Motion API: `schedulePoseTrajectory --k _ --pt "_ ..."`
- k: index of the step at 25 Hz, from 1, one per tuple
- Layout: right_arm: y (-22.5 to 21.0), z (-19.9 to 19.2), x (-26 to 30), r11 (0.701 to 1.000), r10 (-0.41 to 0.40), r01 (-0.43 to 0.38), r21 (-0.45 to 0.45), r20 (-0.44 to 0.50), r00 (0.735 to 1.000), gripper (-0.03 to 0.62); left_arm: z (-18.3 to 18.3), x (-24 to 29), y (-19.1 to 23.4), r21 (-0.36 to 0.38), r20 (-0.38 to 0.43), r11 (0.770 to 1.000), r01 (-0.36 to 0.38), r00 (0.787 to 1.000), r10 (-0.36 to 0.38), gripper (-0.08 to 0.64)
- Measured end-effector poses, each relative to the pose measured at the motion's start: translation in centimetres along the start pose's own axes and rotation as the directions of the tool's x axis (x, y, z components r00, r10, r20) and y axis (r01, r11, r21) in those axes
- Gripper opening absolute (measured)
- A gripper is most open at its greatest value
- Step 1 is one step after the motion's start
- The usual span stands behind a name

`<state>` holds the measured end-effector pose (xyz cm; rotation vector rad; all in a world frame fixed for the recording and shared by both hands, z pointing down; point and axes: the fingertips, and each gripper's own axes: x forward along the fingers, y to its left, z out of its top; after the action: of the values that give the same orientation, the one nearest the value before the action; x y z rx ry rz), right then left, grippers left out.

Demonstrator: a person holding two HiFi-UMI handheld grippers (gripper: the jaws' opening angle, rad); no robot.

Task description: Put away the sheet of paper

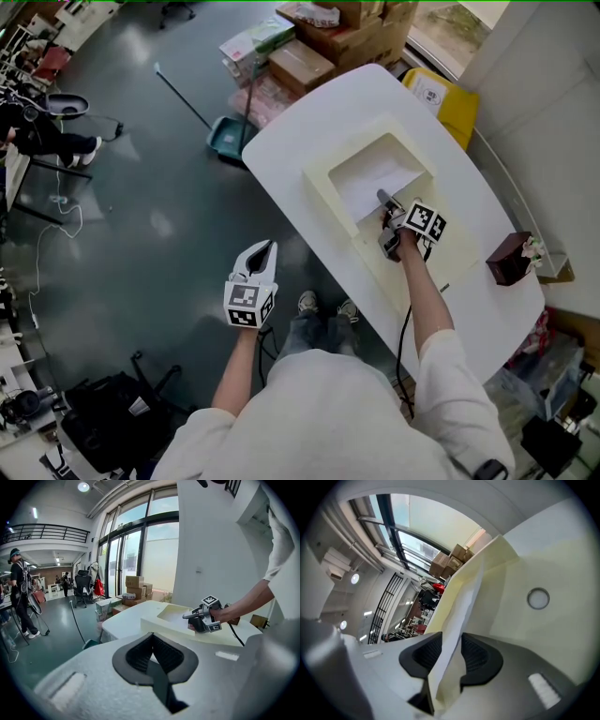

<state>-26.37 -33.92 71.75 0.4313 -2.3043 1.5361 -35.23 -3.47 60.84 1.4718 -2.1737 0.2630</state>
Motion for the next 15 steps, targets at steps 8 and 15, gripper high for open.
schedulePoseTrajectory --k 8,15 --pt "1.7 -1.9 -0.4 0.916 -0.059 -0.019 -0.401 -0.18 0.982 0.204 -0.1 0.1 -0.5 -0.003 -0.002 1.0 0.015 1.0 -0.015 0.006" --pt "0.9 -3.1 -1.6 0.747 -0.212 -0.022 -0.664 -0.269 0.94 0.229 0.1 0.4 -0.9 0.0 0.007 1.0 0.028 1.0 -0.028 0.006"
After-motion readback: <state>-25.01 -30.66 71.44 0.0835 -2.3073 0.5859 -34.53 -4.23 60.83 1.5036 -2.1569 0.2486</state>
